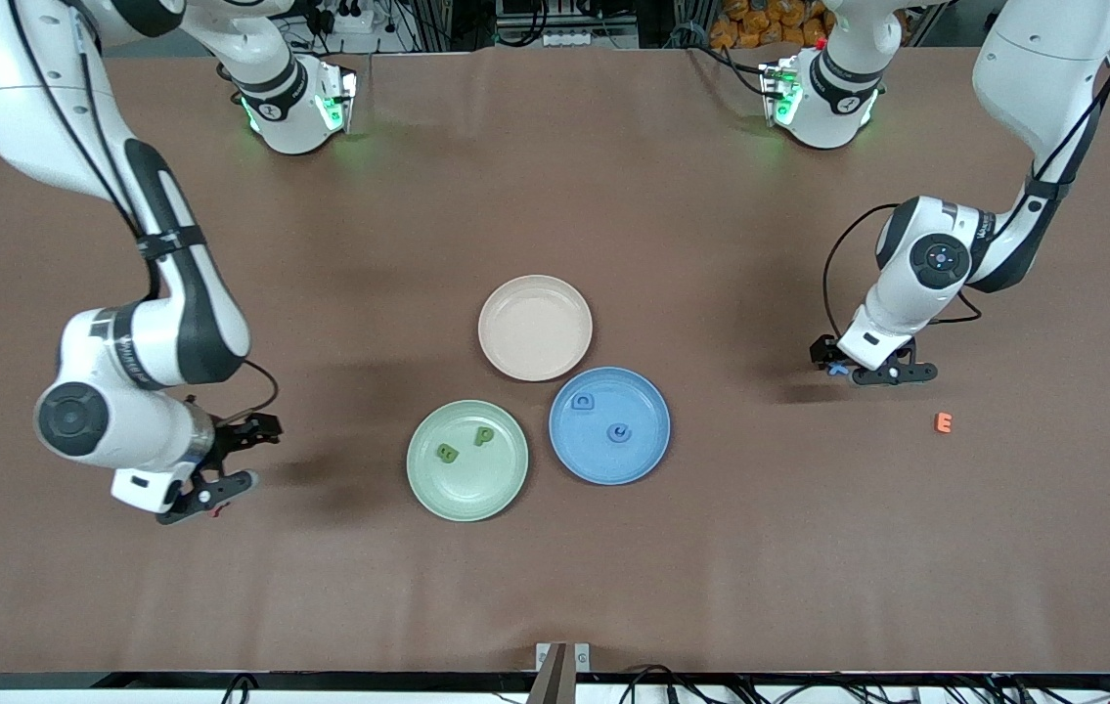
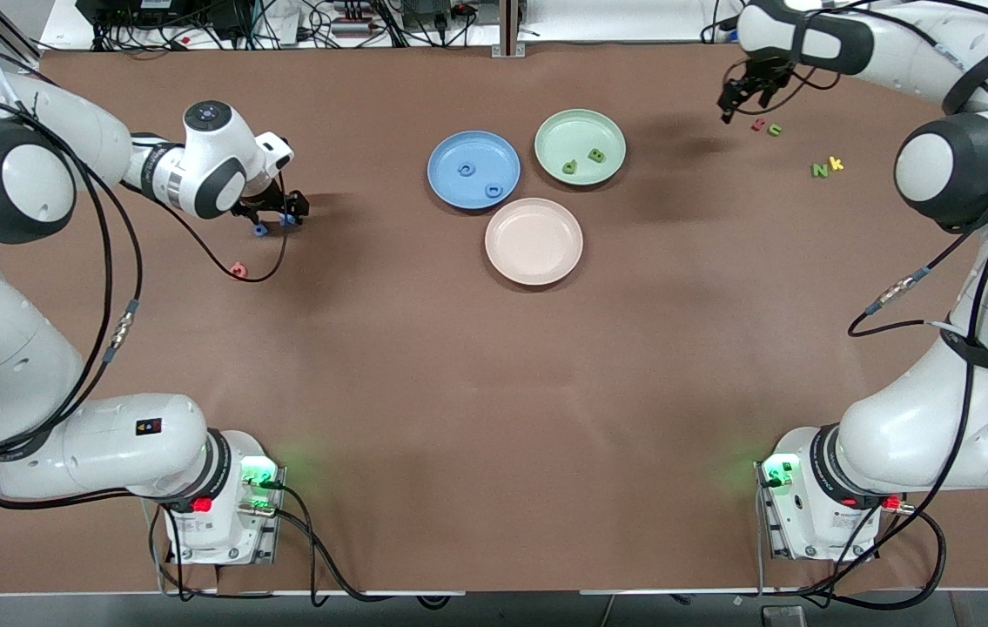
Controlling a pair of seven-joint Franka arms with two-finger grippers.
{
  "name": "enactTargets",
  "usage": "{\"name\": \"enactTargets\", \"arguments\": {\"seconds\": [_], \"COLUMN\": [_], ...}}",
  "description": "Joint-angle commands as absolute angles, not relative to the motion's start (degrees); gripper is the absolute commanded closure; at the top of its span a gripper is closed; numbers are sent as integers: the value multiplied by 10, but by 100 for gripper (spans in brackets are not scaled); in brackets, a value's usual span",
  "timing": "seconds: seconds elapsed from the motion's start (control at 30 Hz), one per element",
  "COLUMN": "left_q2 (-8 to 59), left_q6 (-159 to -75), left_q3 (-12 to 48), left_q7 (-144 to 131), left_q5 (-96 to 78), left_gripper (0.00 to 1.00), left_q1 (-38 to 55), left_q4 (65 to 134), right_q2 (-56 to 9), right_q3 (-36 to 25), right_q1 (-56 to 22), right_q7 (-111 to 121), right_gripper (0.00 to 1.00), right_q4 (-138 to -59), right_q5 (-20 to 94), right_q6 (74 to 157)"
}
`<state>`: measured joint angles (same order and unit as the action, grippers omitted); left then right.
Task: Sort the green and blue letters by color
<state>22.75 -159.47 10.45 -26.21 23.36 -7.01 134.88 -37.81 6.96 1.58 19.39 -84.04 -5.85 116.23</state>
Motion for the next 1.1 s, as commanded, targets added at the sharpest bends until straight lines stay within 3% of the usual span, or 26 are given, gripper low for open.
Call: {"name": "enactTargets", "arguments": {"seconds": [0.0, 0.67, 1.07], "left_q2": [240, 239, 250], "left_q6": [-1603, -1602, -1600], "left_q3": [115, 118, 118], "left_q7": [-288, -266, -170], "left_q5": [243, 254, 256], "left_gripper": [0, 0, 0], "left_q1": [-69, -75, -70], "left_q4": [1341, 1342, 1303], "right_q2": [-375, -441, -485], "right_q3": [79, 78, 78], "right_q1": [44, 104, 119], "right_q7": [275, 508, 529], "right_gripper": [0, 0, 10], "right_q4": [-849, -826, -793], "right_q5": [-68, -69, -68], "right_q6": [1180, 1279, 1294]}}
